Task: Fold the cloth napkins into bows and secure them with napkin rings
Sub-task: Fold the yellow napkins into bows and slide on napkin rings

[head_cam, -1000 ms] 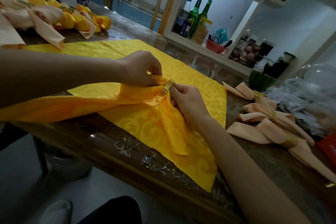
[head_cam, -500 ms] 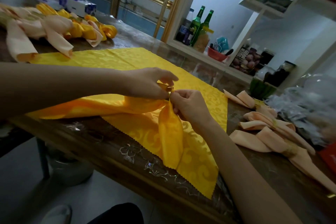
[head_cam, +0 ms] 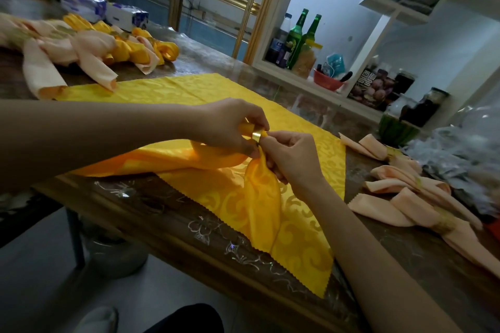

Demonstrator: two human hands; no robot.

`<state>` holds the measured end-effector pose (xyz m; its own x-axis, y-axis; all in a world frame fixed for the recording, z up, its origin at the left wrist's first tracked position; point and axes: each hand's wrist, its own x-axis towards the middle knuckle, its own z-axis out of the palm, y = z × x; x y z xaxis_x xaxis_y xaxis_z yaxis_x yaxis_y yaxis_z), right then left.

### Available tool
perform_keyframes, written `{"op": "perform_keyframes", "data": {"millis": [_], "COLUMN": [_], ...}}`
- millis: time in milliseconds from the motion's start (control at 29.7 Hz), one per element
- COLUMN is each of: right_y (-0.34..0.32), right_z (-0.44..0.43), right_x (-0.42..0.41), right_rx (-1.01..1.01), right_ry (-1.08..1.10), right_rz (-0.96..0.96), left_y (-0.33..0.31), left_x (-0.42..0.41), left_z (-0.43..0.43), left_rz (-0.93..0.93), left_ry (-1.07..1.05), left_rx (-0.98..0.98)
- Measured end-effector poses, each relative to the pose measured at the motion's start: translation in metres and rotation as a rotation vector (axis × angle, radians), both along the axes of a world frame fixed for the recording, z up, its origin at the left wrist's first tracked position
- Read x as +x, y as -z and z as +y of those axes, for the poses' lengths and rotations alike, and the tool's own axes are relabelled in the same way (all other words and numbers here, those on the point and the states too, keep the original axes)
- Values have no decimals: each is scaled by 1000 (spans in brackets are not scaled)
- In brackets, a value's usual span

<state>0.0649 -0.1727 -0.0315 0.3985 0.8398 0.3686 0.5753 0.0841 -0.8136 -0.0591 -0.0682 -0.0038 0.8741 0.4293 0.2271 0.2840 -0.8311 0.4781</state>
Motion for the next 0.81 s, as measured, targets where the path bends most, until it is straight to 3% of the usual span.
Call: {"op": "perform_keyframes", "data": {"millis": [135,337,539,708,809], "right_y": [0,-4,-5,-11,-12], "right_z": [-2,4,3,1,0], "right_x": [9,16,19,26,32], "right_rx": [133,15,-124,-77,-117], "right_ry": [60,148,-46,114,115], "right_rz": [-190,183,438,540,614], "left_y": [-3,-7,3,12,17], "left_x": [-4,-9,-9,-19,-17], "left_z": [13,14,5,4,4], "left_rz": [22,48,-38,-249,-316], "left_ry": [-50,-28,-62,-184,-181], "left_rx": [-215,-163,-18,-302,-356]}}
